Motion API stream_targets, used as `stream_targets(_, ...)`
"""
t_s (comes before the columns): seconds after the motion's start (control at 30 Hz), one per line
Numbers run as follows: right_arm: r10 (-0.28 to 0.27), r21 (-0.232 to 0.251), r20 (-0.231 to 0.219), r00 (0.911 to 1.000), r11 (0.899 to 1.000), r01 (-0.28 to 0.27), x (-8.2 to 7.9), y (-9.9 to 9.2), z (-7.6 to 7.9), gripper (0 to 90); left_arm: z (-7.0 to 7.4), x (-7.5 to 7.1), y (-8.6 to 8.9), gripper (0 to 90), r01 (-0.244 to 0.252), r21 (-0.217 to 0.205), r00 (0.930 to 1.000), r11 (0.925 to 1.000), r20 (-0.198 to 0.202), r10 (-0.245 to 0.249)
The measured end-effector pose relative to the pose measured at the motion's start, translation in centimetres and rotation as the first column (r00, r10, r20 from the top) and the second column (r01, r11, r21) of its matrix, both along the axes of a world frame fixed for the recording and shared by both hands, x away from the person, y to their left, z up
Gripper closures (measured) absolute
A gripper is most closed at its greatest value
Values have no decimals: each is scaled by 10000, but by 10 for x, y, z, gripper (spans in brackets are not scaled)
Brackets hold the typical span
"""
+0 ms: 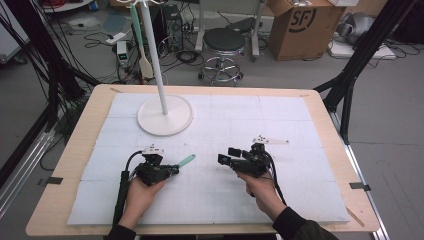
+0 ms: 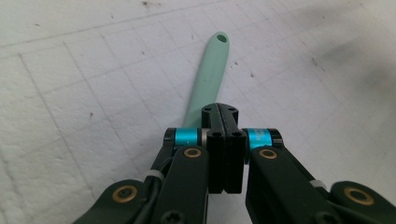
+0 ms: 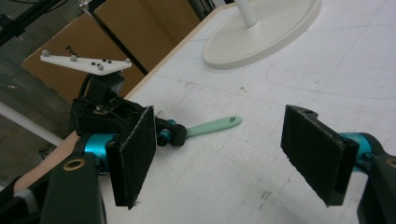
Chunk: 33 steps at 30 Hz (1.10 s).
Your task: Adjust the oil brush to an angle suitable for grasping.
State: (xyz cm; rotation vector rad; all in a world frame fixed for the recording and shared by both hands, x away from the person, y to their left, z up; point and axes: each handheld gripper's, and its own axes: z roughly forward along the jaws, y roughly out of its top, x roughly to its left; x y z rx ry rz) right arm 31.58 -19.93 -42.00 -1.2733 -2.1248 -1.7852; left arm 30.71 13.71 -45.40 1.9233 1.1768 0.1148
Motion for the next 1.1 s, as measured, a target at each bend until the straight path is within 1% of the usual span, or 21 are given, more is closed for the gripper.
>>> stream_targets(0.07, 2, -33, 15, 10000, 10000, -2, 0, 0, 0, 263, 1, 1, 0, 900, -32, 56, 10000, 10000, -43, 33)
stream_targets(0.13, -7, -33, 2, 10000, 10000, 7, 0, 0, 0, 263, 2, 0, -1, 900, -107, 153, 9999, 9998, -5, 107)
stream_targets(0.2, -13, -35, 6, 10000, 10000, 13, 0, 0, 0, 263, 9, -2, 2, 900, -74, -164, 10000, 9998, 61, 75)
stream_targets(0.3, 14, -33, 5, 10000, 10000, -14, 1, 0, -1, 263, 19, -4, 12, 900, -241, -327, 9990, 9992, 373, 253)
stream_targets(0.37, 23, -15, -4, 10000, 10000, -24, 1, 1, -1, 263, 20, -4, 24, 900, -482, -443, 9984, 9979, 268, 494)
stream_targets(0.43, 65, -19, -48, 10000, 10000, -65, 1, 1, -2, 263, 17, -4, 38, 900, -748, -549, 9971, 9957, 73, 753)
stream_targets(0.5, 63, -30, -10, 10000, 10000, -63, 0, 2, -2, 263, 14, -4, 50, 900, -979, -477, 9952, 9941, -66, 977)
stream_targets(0.57, 49, -9, -7, 10000, 10000, -49, 0, 2, -2, 263, 11, -5, 60, 900, -1103, -474, 9938, 9928, -205, 1094)
stream_targets(0.67, 48, 6, -42, 10000, 10000, -48, 0, 2, -2, 264, 6, -7, 69, 900, -1088, -234, 9932, 9938, -435, 1077)
stream_targets(0.77, 57, 28, -21, 10000, 10000, -57, 1, 3, -2, 264, 3, -11, 78, 900, -1206, -120, 9913, 9926, -551, 1198)
stream_targets(0.83, 80, 24, 11, 10000, 10000, -80, 0, 3, -2, 264, 1, -12, 84, 900, -1245, -379, 9901, 9915, -699, 1217)
stream_targets(0.93, 65, 39, -6, 10000, 10000, -65, 0, 3, -2, 264, 0, -15, 85, 900, -1139, -564, 9907, 9919, -814, 1091)
stream_targets(1.0, 60, 30, -19, 10000, 10000, -60, 1, 2, -2, 264, 0, -18, 82, 900, -1041, -534, 9921, 9931, -764, 999)
stream_targets(1.03, 48, 32, 14, 10000, 10000, -48, 0, 3, -2, 264, -1, -19, 79, 900, -987, -604, 9924, 9933, -791, 938)
stream_targets(1.1, 54, 42, 22, 10000, 10000, -55, 0, 3, -1, 265, -1, -23, 75, 900, -811, -595, 9940, 9949, -781, 763)
